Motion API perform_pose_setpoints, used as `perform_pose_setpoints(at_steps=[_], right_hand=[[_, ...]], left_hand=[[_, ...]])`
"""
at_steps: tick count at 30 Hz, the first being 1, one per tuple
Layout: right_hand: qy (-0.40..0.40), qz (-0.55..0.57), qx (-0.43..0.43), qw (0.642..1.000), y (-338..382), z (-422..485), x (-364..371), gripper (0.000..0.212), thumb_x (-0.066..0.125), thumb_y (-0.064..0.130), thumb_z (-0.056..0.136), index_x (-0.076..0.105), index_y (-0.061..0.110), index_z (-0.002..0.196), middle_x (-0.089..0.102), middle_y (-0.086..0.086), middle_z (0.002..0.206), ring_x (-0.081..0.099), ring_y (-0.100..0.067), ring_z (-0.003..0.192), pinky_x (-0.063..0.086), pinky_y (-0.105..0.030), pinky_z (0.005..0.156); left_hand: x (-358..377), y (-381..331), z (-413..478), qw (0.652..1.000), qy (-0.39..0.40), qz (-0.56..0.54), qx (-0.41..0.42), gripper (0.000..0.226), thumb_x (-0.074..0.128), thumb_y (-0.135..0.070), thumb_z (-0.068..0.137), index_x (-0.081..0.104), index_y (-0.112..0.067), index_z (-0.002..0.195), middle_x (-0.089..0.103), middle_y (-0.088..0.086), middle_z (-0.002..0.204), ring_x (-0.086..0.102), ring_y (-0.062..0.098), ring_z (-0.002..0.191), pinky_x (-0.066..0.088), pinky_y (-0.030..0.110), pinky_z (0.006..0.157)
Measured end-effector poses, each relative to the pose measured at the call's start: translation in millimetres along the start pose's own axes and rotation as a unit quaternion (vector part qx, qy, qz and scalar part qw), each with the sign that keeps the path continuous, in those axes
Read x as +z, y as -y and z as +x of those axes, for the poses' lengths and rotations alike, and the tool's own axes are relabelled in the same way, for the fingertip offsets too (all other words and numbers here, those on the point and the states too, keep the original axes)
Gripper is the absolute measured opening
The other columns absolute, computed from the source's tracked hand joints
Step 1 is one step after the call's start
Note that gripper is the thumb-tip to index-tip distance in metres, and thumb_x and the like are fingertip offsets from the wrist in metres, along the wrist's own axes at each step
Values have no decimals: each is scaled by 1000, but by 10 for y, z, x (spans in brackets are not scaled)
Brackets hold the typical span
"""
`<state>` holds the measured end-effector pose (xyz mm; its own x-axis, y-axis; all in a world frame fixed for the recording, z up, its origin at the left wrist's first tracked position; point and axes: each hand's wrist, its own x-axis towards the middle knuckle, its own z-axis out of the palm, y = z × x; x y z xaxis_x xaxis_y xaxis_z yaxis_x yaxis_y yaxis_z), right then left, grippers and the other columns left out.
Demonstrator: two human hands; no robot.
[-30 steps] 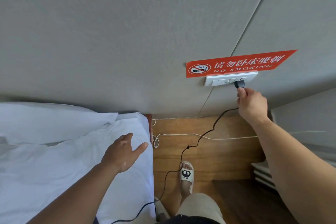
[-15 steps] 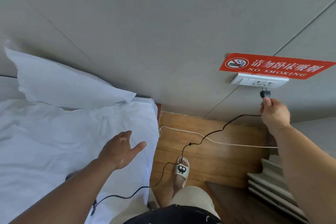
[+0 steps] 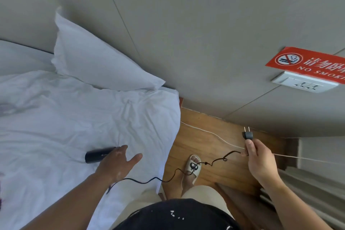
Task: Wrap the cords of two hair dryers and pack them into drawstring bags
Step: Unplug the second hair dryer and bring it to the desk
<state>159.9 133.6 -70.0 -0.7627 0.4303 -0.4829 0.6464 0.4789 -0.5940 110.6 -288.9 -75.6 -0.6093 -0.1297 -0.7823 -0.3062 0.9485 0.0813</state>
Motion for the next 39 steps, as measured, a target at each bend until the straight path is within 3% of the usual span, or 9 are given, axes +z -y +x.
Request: perform_pose_setpoints(at_steps=[7,15,19,26,31,34,39], right_hand=[[77,-59,-67,993,596,-553,669,29,46,31,104,61,21,82,68,1,72,64,-19,68,54,-43,65],[100,-118,-111,982,944,-891,1361,32,45,33,103,59,24,76,68,3,69,63,-14,60,50,-38,58],[105,-129,-107,980,1054,-1023,1705,32,46,31,103,61,22,76,67,4,71,62,-16,63,48,-37,59],[99,-126,-103,982,979,-1146,2289,31,48,30,100,59,23,73,65,3,65,60,-4,67,44,-33,55],[109,-126,-85,982,799,-1129,2636,28,49,33,99,60,27,74,68,12,70,63,-4,65,50,-35,56],[108,-139,-78,981,696,-1111,2756,29,49,33,100,61,26,74,68,7,65,62,-7,61,51,-39,57],[98,-136,-64,984,533,-1123,2843,28,47,38,99,62,30,77,67,10,67,62,-8,61,52,-39,54]], left_hand=[[214,813,30,999,-3,-41,-26,93,39,-76,92,22,-16,161,25,2,168,25,21,154,28,40,121],[573,1675,371,993,17,-87,-74,74,49,-64,95,41,-10,145,53,12,143,53,31,130,44,40,106],[775,1980,649,995,24,-66,-68,80,45,-67,94,37,-7,146,49,14,145,49,31,134,43,41,109],[1184,2243,1234,998,40,-35,-39,79,43,-63,97,29,-8,152,42,13,152,42,30,140,41,43,112],[1533,2385,1636,995,49,-68,-49,64,52,-53,95,41,-7,138,56,12,134,54,31,123,49,43,102],[1708,2395,1819,991,33,-108,-70,57,54,-49,96,46,-6,132,60,14,128,58,33,118,50,42,99],[1850,2321,2023,986,-15,-142,-90,53,60,-39,96,43,2,125,63,24,120,60,41,112,50,43,89]])
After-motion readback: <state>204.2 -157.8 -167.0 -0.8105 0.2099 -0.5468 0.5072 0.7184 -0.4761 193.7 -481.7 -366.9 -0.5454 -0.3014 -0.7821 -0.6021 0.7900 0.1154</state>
